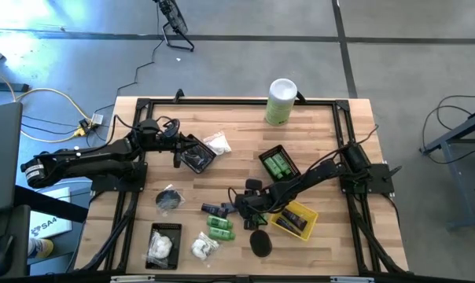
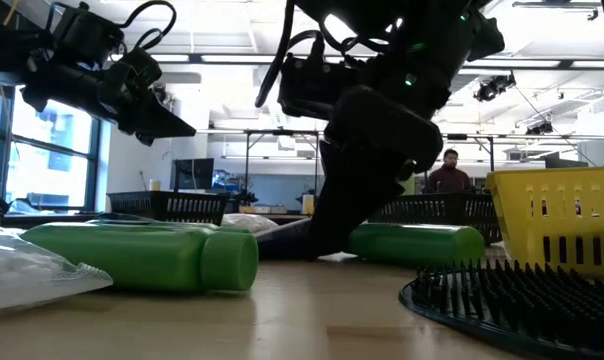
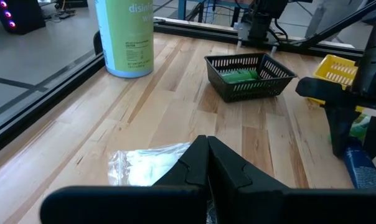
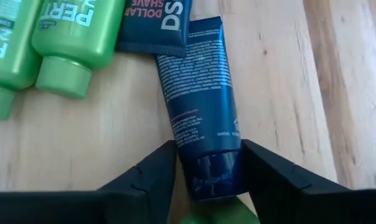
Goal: Pick & Place Travel size toiletries
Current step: Put the shaving cream tube into the yellow bin
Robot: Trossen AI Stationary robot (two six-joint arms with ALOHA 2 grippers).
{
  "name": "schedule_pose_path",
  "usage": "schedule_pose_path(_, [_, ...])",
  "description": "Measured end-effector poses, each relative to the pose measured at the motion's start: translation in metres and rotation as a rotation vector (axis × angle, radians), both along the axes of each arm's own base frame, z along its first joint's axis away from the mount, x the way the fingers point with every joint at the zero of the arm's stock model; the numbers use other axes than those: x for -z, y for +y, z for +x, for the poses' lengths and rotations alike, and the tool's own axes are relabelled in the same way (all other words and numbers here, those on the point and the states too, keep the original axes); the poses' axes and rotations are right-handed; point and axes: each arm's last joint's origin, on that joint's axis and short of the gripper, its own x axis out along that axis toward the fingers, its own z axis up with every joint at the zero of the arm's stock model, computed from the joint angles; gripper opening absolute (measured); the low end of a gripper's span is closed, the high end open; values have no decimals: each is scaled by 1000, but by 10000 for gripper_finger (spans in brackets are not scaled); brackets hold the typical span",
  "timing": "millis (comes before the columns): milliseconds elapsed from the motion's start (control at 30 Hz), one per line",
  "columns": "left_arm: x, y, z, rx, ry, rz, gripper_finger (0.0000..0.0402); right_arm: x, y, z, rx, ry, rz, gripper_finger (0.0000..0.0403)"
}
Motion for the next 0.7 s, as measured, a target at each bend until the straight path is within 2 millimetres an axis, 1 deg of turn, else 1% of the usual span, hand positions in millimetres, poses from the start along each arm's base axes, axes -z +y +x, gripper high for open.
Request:
schedule_pose_path(133, [0, 0, 0, 0, 0, 0, 0, 0, 1, 0, 5, 5, 30, 143])
schedule_pose_path(233, [0, 0, 0, 0, 0, 0, 0, 0, 1, 0, 4, 5, 31, 134])
schedule_pose_path(467, [0, 0, 0, 0, 0, 0, 0, 0, 3, -1, 3, 4, 29, 145])
schedule_pose_path(700, [0, 0, 0, 0, 0, 0, 0, 0, 3, -1, 21, 4, 41, 129])
